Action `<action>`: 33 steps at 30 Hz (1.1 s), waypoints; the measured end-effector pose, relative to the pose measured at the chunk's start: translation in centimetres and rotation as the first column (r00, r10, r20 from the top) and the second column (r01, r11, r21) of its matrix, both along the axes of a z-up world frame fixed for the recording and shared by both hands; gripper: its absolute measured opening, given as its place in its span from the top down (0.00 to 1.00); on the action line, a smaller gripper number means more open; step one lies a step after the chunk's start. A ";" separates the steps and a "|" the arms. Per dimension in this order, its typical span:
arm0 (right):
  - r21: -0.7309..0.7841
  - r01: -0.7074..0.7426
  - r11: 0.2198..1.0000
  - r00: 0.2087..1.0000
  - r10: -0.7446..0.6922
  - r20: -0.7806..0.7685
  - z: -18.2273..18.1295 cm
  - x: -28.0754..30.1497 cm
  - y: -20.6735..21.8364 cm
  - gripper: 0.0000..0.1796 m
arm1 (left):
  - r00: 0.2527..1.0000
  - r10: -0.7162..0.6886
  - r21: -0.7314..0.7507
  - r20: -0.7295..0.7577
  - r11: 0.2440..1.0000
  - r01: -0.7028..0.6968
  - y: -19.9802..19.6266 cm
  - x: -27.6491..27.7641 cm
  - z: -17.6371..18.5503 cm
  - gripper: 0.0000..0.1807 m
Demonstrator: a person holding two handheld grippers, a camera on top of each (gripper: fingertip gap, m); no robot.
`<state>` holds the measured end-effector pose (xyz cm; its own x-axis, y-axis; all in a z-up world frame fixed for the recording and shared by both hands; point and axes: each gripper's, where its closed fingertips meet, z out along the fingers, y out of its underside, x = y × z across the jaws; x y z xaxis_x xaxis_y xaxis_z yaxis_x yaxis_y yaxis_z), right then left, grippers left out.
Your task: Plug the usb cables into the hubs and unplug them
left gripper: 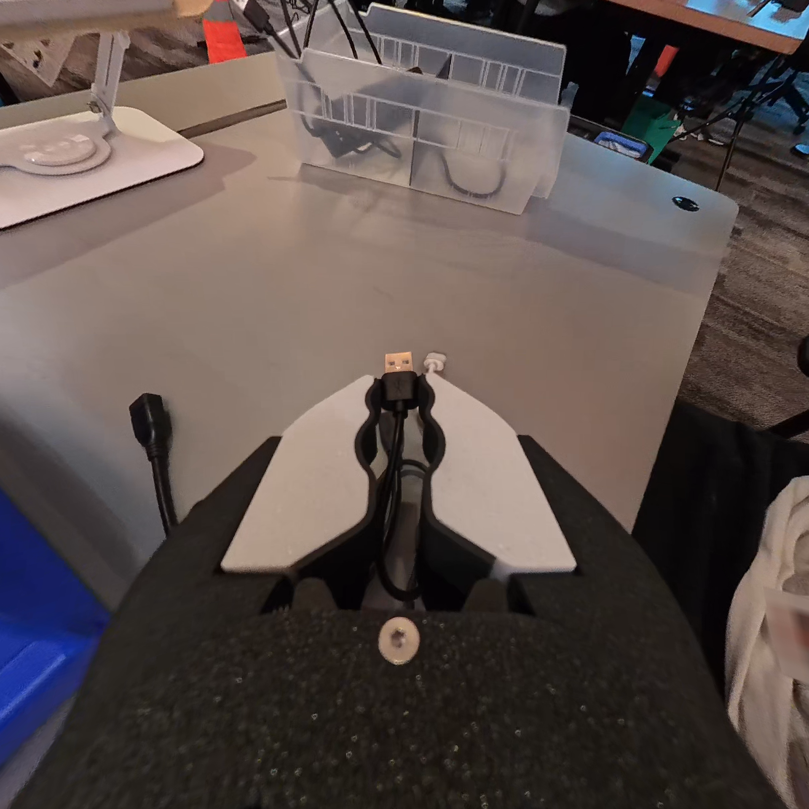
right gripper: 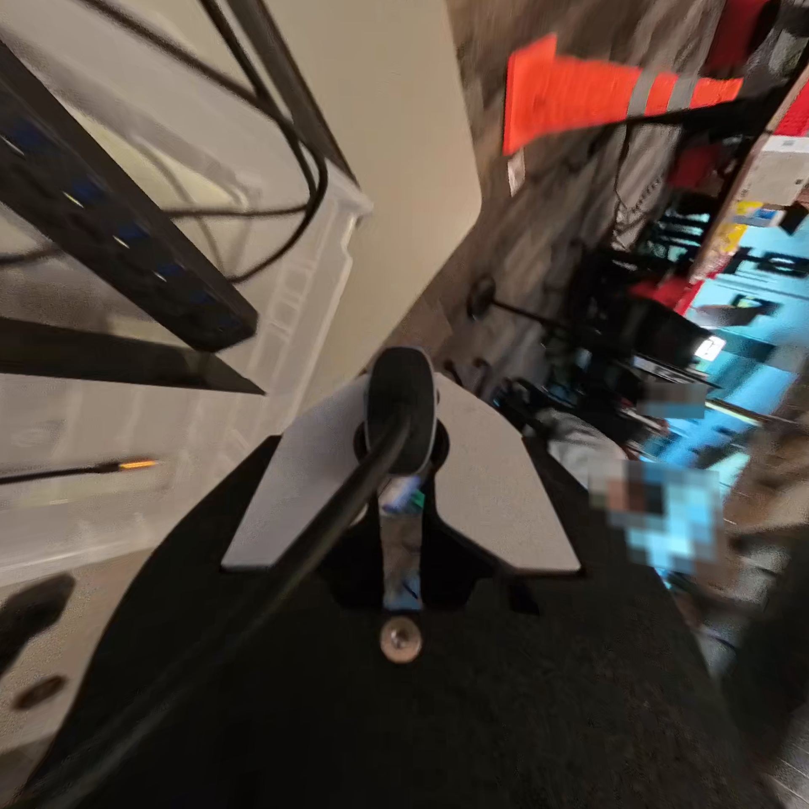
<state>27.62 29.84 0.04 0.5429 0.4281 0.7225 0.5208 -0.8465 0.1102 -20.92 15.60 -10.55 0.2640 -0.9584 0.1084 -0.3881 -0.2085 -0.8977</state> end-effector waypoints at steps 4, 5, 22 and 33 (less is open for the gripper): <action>-0.227 0.059 0.972 0.991 -0.031 0.128 -5.8 1.2 0.6 0.90 | 1.000 0.007 -0.025 0.021 1.000 -0.006 0.2 -0.2 0.1 0.92; -0.265 0.067 0.962 0.989 -0.028 0.148 -7.0 1.1 0.6 0.90 | 1.000 0.007 -0.028 0.024 1.000 -0.006 0.2 -0.3 0.1 0.92; -0.253 0.229 0.940 0.953 -0.164 0.254 -9.0 -0.1 1.0 0.86 | 1.000 -0.016 -0.049 0.017 0.999 0.017 0.1 0.0 -0.5 0.92; -0.261 0.100 0.960 0.949 -0.172 -0.266 -9.6 -3.7 -1.1 0.75 | 1.000 -0.013 -0.043 0.022 0.999 0.014 -0.1 -0.2 -0.3 0.92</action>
<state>23.91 28.77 -9.61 0.7750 0.4773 0.4143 0.4421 -0.8778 0.1843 -21.14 15.48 -10.81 0.2487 -0.9561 0.1553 -0.3720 -0.2423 -0.8961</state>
